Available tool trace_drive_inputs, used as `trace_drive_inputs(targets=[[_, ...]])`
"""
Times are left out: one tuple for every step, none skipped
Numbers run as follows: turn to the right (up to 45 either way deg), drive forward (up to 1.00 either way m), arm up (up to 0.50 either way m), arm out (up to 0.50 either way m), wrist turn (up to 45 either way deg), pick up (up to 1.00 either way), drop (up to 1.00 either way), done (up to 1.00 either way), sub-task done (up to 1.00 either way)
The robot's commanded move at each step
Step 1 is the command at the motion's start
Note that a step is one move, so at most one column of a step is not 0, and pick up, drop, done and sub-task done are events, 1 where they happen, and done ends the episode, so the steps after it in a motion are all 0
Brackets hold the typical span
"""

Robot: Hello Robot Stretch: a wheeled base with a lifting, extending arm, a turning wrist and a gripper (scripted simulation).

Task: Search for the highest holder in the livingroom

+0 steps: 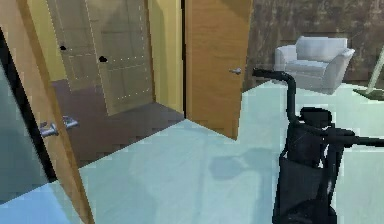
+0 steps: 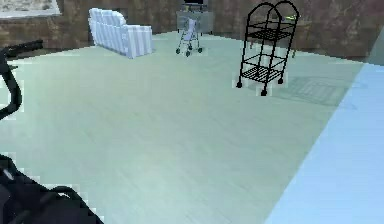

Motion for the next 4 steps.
trace_drive_inputs(targets=[[-6.0, 0.00, 0.00, 0.00, 0.0, 0.00, 0.00, 0.00, 0.00], [0.0, 1.00, 0.00, 0.00, 0.0, 0.00, 0.00, 0.00, 0.00], [-6.0, 0.00, 0.00, 0.00, 0.0, 0.00, 0.00, 0.00, 0.00], [0.0, 0.05, 0.00, 0.00, 0.0, 0.00, 0.00, 0.00, 0.00]])
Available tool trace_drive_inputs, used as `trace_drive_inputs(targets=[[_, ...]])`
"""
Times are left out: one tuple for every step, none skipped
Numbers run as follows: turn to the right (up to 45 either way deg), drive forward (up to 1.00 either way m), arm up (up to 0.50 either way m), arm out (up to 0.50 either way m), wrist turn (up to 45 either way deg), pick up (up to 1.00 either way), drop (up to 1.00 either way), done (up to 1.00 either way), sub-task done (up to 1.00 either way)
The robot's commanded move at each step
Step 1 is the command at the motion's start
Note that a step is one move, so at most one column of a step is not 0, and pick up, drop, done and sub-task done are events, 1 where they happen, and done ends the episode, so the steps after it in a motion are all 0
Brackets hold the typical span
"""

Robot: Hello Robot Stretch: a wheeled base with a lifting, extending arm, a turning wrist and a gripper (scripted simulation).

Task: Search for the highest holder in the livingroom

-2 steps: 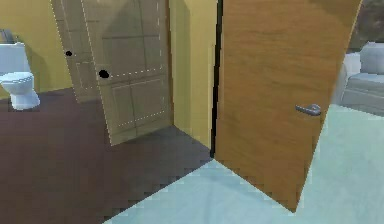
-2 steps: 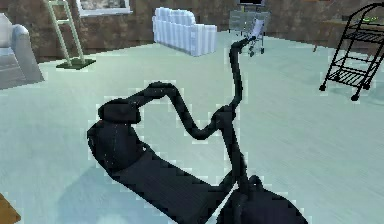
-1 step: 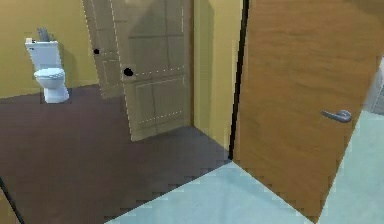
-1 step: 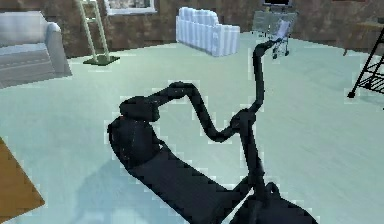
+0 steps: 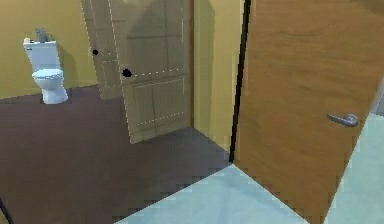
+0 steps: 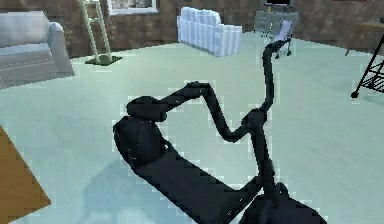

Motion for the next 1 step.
trace_drive_inputs(targets=[[-36.0, 0.00, 0.00, 0.00, 0.0, 0.00, 0.00, 0.00, 0.00]])
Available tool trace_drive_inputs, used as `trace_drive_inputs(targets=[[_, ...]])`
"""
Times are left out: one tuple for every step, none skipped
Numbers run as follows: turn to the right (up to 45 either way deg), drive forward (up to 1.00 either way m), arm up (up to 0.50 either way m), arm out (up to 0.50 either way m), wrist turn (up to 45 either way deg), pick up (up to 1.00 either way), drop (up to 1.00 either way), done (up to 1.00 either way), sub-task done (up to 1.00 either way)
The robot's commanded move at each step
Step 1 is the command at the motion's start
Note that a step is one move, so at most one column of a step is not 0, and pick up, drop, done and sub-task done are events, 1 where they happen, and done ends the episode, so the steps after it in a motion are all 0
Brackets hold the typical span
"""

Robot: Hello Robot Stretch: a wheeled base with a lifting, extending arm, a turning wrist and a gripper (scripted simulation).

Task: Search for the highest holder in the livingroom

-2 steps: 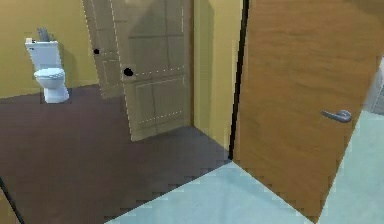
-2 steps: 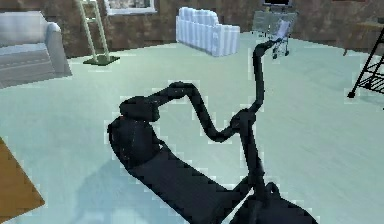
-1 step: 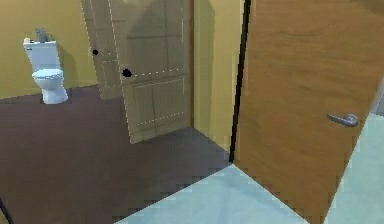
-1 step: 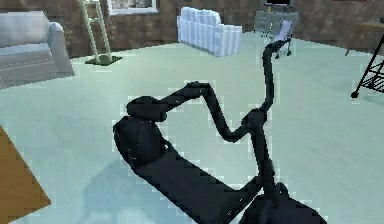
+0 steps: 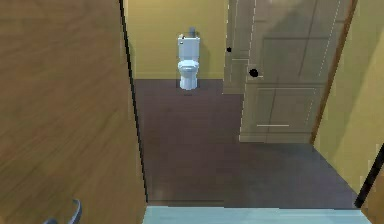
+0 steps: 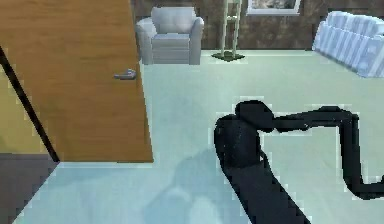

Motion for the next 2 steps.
trace_drive_inputs(targets=[[0.0, 1.00, 0.00, 0.00, 0.0, 0.00, 0.00, 0.00, 0.00], [-3.0, 0.00, 0.00, 0.00, 0.0, 0.00, 0.00, 0.00, 0.00]])
